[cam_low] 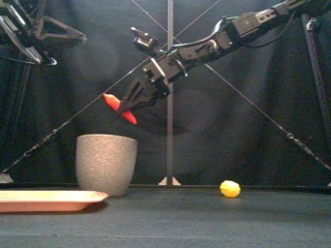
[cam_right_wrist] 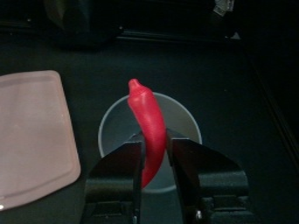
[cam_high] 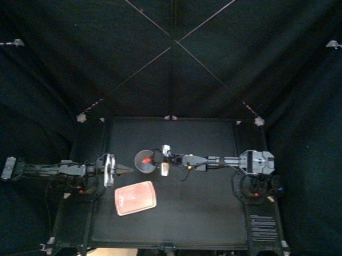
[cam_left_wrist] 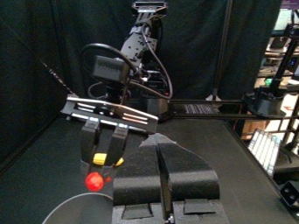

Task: Pick the red chile then place it in the grey bowl
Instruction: Drop red chile in the grey bowl and return to neutral

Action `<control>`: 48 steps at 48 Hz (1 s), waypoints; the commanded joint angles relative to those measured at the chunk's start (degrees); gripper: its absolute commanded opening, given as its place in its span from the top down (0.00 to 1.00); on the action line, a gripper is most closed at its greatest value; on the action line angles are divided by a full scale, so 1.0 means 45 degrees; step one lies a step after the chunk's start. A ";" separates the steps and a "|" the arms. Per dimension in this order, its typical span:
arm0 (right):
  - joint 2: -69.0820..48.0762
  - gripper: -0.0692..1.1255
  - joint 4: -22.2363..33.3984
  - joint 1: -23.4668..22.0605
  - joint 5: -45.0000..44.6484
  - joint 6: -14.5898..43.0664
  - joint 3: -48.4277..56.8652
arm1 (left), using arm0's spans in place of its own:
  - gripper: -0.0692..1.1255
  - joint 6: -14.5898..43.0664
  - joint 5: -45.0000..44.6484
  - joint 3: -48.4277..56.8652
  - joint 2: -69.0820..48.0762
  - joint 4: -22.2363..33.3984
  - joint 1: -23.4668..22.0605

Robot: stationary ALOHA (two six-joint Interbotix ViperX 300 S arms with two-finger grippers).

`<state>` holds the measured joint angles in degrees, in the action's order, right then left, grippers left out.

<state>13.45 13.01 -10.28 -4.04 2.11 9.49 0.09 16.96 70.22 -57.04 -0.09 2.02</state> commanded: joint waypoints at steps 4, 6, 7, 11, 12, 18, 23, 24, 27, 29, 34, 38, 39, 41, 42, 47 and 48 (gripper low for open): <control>0.0254 0.39 -0.0547 -0.0176 0.0137 0.0000 -0.0996 | 0.97 0.0000 0.0059 -0.0137 0.0020 -0.0039 0.0039; 0.0273 0.37 -0.0625 -0.0176 0.0137 0.0000 -0.1016 | 0.97 0.0000 0.0059 -0.0137 0.0020 -0.0039 0.0039; 0.0273 0.35 -0.0664 -0.0176 0.0137 0.0000 -0.0996 | 0.97 0.0000 0.0059 -0.0137 0.0020 -0.0039 0.0039; 0.0195 0.27 -0.0762 -0.0195 0.0195 0.0020 -0.0879 | 0.97 0.0000 0.0059 -0.0137 0.0020 -0.0039 0.0039; 0.0117 0.24 -0.0801 -0.0195 0.0215 0.0020 -0.0840 | 0.97 0.0000 0.0059 -0.0117 0.0020 -0.0039 0.0039; -0.0234 0.13 -0.0977 -0.0293 0.0664 0.0020 -0.0430 | 0.97 0.0000 0.0059 -0.0137 0.0020 -0.0039 0.0039; -0.1074 0.11 -0.1016 -0.0332 0.1777 0.0020 0.0469 | 0.97 0.0000 0.0059 -0.0117 0.0020 -0.0039 0.0059; -0.1309 0.11 -0.1035 -0.0332 0.2051 0.0020 0.0703 | 0.97 0.0000 0.0059 -0.0117 0.0020 -0.0039 0.0039; -0.2051 0.11 -0.1055 -0.0332 0.2949 0.0020 0.1523 | 0.97 0.0000 0.0059 -0.0117 0.0020 -0.0039 0.0039; -0.2598 0.11 -0.1055 -0.0293 0.3496 0.0020 0.2109 | 0.97 0.0000 0.0059 -0.0117 0.0020 -0.0039 0.0039; -0.4199 0.11 -0.1074 -0.0176 0.4473 0.0039 0.3594 | 0.97 0.0000 0.0059 -0.0117 0.0020 -0.0039 0.0039; -0.5566 0.11 -0.1289 0.0352 0.4746 0.0039 0.4707 | 0.97 0.0000 0.0059 -0.0117 0.0000 -0.0039 0.0059; -0.5859 0.11 -0.1328 0.0488 0.4746 0.0020 0.4941 | 0.97 0.0000 0.0039 -0.0117 0.0000 -0.0039 0.0039; -0.6563 0.11 -0.1426 0.0820 0.4746 0.0020 0.5430 | 0.97 0.0020 0.0059 -0.0117 0.0000 -0.0039 0.0059; -0.6836 0.11 -0.1445 0.0957 0.4746 0.0020 0.5625 | 0.97 0.0000 0.0059 -0.0117 0.0000 -0.0039 0.0039; -0.8203 0.11 -0.1621 0.1719 0.4746 0.0039 0.6465 | 0.97 0.0000 0.0059 -0.0117 0.0000 -0.0039 0.0039; -0.8594 0.11 -0.1699 0.1934 0.4746 0.0039 0.6699 | 0.97 0.0000 0.0059 -0.0117 0.0000 -0.0039 0.0039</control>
<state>-19.16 6.24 -3.96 16.88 2.20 37.62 0.09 16.96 70.40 -57.22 -0.18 2.11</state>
